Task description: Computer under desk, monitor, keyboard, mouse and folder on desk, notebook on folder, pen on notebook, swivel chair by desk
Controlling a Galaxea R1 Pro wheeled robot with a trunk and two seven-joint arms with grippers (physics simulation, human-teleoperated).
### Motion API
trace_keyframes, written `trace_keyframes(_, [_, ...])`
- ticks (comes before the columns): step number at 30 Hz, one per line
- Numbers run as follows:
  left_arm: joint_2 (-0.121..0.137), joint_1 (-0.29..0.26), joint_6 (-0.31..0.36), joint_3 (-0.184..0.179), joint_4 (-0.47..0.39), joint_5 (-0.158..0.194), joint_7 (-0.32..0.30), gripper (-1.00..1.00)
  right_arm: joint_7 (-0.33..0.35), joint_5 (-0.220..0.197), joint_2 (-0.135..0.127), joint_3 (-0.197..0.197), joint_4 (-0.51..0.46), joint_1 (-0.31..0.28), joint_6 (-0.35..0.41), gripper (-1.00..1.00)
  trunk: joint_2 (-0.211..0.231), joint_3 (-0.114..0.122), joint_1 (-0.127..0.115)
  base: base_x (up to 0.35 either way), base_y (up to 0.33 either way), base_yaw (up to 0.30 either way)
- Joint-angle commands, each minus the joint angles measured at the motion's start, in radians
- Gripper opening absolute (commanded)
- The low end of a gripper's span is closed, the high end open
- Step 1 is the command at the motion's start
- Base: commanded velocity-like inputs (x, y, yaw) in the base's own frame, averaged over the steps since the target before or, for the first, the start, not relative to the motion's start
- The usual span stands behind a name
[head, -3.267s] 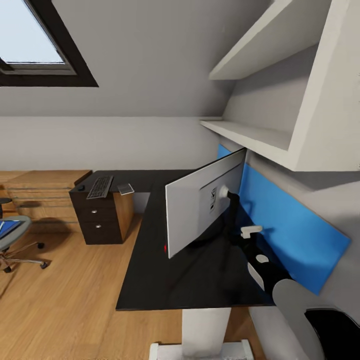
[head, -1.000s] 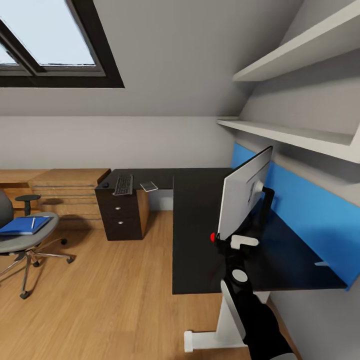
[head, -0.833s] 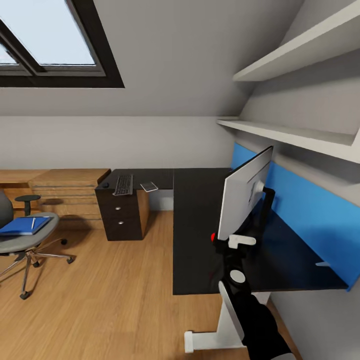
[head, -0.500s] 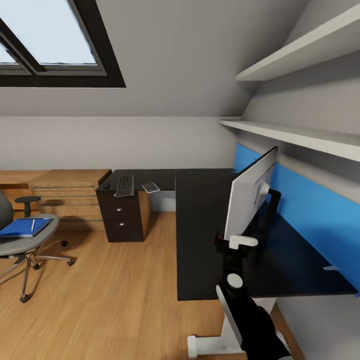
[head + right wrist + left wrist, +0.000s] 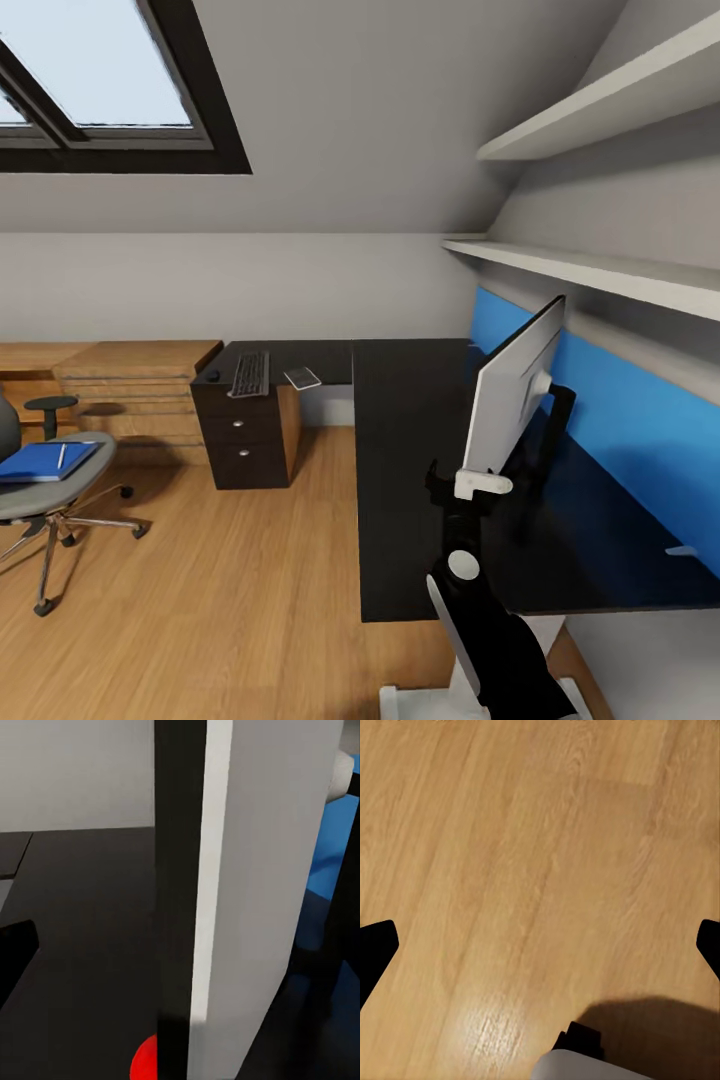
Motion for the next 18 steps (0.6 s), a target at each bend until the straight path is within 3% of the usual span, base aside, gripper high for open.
trace_keyframes(1, [0.000,-0.001,-0.004,-0.009,0.000,0.008,0.005,1.00,-0.007,0.007,0.000,0.001,0.001,-0.001,0.004,1.00,-0.001,-0.001,0.000,0.079,0.001,0.000])
trace_keyframes(18, [0.000,-0.001,-0.005,-0.009,0.000,0.008,0.004,1.00,-0.035,0.004,-0.001,-0.011,0.003,-0.001,0.010,1.00,-0.001,-0.001,0.000,0.108,0.000,0.000])
